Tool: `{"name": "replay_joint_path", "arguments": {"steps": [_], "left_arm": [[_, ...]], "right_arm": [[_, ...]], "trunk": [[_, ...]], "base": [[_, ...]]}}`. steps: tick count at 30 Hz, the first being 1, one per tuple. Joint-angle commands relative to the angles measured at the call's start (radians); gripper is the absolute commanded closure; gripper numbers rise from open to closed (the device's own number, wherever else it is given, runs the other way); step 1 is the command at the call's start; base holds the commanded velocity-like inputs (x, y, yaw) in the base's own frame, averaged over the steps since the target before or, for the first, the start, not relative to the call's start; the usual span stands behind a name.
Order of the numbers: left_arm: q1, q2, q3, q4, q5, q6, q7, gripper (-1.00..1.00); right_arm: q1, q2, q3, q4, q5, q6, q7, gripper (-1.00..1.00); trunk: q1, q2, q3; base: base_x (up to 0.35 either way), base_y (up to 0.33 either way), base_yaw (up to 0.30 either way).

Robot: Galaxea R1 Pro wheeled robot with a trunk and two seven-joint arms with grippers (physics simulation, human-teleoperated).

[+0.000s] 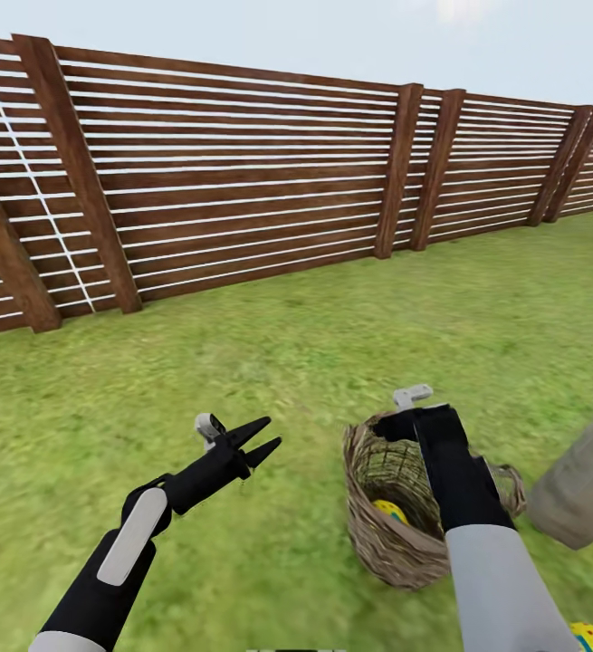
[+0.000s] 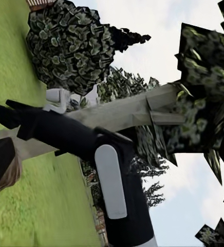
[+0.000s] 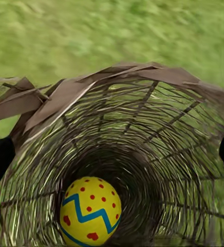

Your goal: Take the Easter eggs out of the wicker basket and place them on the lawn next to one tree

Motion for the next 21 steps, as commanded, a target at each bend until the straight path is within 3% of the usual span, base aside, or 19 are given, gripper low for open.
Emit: {"name": "replay_joint_path", "arguments": {"steps": [1, 5, 12, 13, 16, 21], "left_arm": [[0.000, 0.001, -0.001, 0.000, 0.006, 0.005, 0.000, -1.00], [0.000, 0.001, -0.003, 0.000, 0.006, 0.005, -0.001, -1.00], [0.000, 0.001, -0.005, 0.001, 0.004, 0.004, -0.002, -1.00], [0.000, 0.001, -0.006, 0.001, 0.004, 0.004, -0.002, -1.00], [0.000, 0.001, -0.006, 0.001, 0.005, 0.004, -0.003, -1.00], [0.000, 0.002, -0.006, 0.001, 0.007, 0.004, -0.004, -1.00]], "right_arm": [[-0.001, 0.001, -0.002, 0.001, 0.039, 0.002, 0.010, -1.00], [-0.001, 0.001, 0.000, 0.014, 0.132, 0.010, 0.013, -1.00], [-0.001, 0.002, 0.000, 0.018, 0.165, 0.017, 0.015, -1.00], [-0.001, 0.002, 0.000, 0.023, 0.200, 0.017, 0.016, -1.00], [-0.001, 0.003, -0.001, 0.028, 0.253, 0.018, 0.019, -1.00], [-0.001, 0.002, -0.002, 0.068, 0.276, 0.018, 0.023, -1.00]], "trunk": [[0.000, 0.000, 0.000], [0.000, 0.000, 0.002], [0.000, 0.000, 0.002], [0.000, 0.000, 0.002], [0.000, 0.000, 0.002], [0.000, 0.000, 0.002]], "base": [[0.268, 0.208, -0.228], [0.243, 0.179, -0.222], [0.039, 0.027, -0.092], [0.002, 0.001, -0.004], [0.001, 0.000, -0.002], [0.000, 0.000, 0.000]]}}
